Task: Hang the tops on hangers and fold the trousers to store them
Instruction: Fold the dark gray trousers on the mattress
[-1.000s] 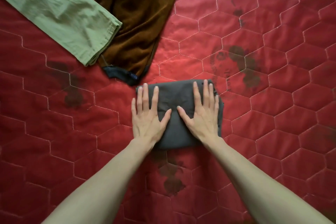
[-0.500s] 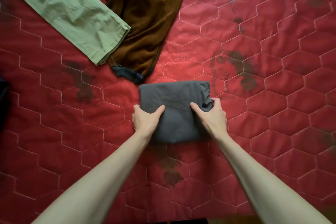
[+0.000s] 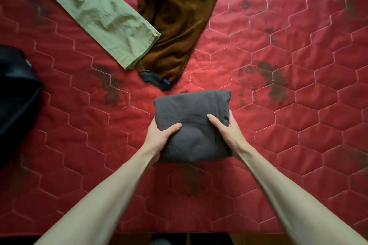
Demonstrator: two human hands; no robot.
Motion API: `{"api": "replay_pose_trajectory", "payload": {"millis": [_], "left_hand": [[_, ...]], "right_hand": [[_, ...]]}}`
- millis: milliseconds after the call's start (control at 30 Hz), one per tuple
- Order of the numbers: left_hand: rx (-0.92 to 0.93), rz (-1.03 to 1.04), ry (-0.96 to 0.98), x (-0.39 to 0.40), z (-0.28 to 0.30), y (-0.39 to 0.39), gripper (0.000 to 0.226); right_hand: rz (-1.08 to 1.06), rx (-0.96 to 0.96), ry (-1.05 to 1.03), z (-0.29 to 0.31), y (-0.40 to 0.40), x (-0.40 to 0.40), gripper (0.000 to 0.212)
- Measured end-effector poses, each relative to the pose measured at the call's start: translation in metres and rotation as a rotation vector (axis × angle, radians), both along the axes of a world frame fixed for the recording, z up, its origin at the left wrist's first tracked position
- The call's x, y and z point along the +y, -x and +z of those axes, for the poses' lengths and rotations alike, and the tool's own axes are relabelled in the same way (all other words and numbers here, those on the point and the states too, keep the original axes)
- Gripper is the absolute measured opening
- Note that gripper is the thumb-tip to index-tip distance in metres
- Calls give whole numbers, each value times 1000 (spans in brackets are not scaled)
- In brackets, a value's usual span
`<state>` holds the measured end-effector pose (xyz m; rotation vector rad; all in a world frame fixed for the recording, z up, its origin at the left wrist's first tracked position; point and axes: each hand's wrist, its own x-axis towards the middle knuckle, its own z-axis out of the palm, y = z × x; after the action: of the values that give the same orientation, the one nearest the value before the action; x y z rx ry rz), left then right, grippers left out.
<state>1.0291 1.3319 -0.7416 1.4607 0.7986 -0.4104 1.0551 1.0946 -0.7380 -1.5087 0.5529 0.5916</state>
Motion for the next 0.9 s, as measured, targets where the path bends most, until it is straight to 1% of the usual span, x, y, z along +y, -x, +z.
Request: {"api": "replay_pose_trajectory", "payload": {"millis": [100, 200, 367, 533, 667, 800, 900], "left_hand": [[-40, 27, 3, 1, 56, -2, 55], [-101, 29, -6, 3, 129, -7, 57], [-245, 11, -33, 4, 256, -11, 76], [-368, 27, -61, 3, 364, 2, 75], [-443, 102, -52, 7, 427, 19, 69], [-502, 228, -36, 20, 476, 47, 65], [-556, 358, -19, 38, 508, 73, 57]], "right_hand": [[19, 0, -69, 51, -9, 5, 60], [44, -27, -99, 122, -19, 8, 55], [71, -82, -108, 241, -27, 4, 57], [107, -158, -136, 347, -24, 0, 61], [162, -202, -162, 412, -24, 4, 66], [259, -301, -147, 465, -24, 25, 70], [328, -419, -145, 499, -18, 57, 87]]}}
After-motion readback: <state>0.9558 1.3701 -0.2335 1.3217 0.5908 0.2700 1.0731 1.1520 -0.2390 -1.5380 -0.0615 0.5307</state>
